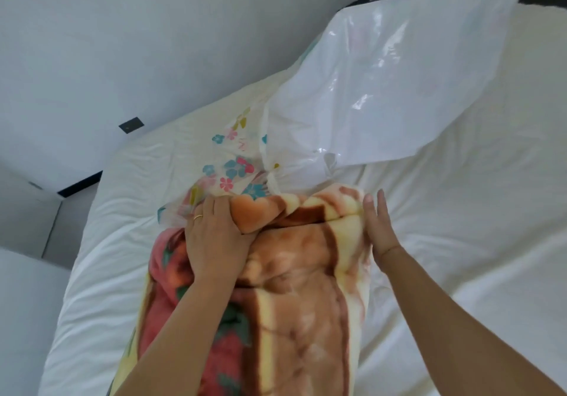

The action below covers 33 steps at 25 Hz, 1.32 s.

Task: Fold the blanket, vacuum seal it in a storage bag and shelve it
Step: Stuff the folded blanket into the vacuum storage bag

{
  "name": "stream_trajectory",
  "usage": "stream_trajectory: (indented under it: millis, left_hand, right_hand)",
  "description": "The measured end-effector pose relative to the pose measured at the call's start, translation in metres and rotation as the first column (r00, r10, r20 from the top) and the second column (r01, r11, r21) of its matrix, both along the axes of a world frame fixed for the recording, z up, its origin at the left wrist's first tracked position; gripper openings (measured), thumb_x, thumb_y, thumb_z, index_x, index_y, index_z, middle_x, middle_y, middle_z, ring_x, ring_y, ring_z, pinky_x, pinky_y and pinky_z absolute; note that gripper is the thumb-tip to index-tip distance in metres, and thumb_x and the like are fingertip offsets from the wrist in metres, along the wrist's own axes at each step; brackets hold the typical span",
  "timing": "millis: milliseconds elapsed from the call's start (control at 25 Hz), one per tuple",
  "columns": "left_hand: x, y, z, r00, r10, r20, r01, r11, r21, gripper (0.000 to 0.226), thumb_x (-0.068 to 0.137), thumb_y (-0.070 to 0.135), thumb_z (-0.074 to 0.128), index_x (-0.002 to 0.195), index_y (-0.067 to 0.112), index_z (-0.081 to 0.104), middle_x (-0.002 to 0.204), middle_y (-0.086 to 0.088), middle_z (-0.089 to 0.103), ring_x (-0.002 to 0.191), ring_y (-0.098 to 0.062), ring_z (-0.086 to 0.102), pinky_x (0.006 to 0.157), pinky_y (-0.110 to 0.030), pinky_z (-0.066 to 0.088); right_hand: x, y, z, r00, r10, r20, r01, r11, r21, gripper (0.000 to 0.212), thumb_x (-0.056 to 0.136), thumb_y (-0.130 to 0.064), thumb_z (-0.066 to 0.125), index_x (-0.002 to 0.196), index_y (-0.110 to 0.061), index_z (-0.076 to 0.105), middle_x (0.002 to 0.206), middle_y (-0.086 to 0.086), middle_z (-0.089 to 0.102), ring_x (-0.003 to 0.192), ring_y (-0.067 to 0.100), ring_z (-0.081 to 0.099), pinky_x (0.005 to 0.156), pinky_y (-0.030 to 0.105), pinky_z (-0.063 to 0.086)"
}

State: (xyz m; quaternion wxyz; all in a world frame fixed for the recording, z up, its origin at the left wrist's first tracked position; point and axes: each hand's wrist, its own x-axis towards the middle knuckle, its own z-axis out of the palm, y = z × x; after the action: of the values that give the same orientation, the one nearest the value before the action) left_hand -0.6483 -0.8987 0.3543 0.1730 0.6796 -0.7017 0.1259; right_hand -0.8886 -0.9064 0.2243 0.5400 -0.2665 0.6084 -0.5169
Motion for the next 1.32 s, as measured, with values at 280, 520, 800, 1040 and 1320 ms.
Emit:
stream_trajectory:
  millis: [280,520,800,1040,1320]
  left_hand:
    - [0.027,-0.034,0.024,0.764,0.088,-0.640,0.086,0.968,0.236,0.068,0.056,0.057,0.083,0.108,0.029,0.049,0.101,0.010,0.060,0.096,-0.012,0.057,0.084,-0.032,0.047]
    - [0.054,-0.040,0.040,0.525,0.074,-0.848,0.076,0.988,0.133,0.031,0.079,0.036,0.072,0.103,0.023,0.059,0.093,0.013,0.063,0.092,-0.009,0.061,0.078,-0.020,0.047]
    - [0.069,-0.025,0.043,0.791,-0.093,-0.604,0.017,0.991,-0.131,0.043,0.070,0.009,0.077,0.103,0.032,0.061,0.099,0.019,0.055,0.103,-0.012,0.052,0.092,-0.024,0.038]
    - [0.057,-0.009,0.030,0.884,-0.160,-0.439,0.053,0.968,-0.245,0.014,0.067,0.025,0.065,0.075,0.023,0.054,0.073,-0.001,0.060,0.071,-0.023,0.056,0.066,-0.040,0.048]
    - [0.043,0.003,0.033,0.915,-0.352,-0.194,0.321,0.931,-0.176,0.034,0.072,0.050,0.058,0.067,0.017,0.053,0.061,0.010,0.050,0.058,-0.020,0.052,0.057,-0.035,0.045]
  right_hand:
    - [0.055,-0.028,0.005,0.916,0.386,-0.111,-0.401,0.893,-0.203,0.037,0.091,-0.056,0.053,0.121,-0.036,0.061,0.125,-0.009,0.062,0.119,0.014,0.056,0.108,0.050,0.039]
    - [0.127,0.004,0.042,0.815,0.394,-0.425,-0.555,0.740,-0.379,0.051,0.075,-0.060,0.044,0.117,-0.035,0.060,0.146,-0.014,0.040,0.139,0.002,0.027,0.118,0.026,0.014]
    - [0.162,-0.007,0.051,0.694,0.336,-0.636,-0.582,0.782,-0.221,0.068,0.073,-0.071,0.021,0.124,-0.036,0.049,0.139,-0.008,0.042,0.137,0.018,0.030,0.113,0.048,0.022]
    - [0.173,-0.002,0.045,0.780,0.099,-0.618,-0.266,0.946,-0.185,0.088,0.070,-0.082,0.019,0.134,-0.027,0.044,0.140,-0.003,0.045,0.132,0.020,0.038,0.109,0.049,0.028]
    - [0.161,0.011,0.047,0.824,-0.535,-0.188,0.447,0.817,-0.363,0.047,0.076,-0.025,0.077,0.107,-0.041,0.046,0.097,-0.019,0.039,0.088,0.006,0.049,0.085,0.043,0.049]
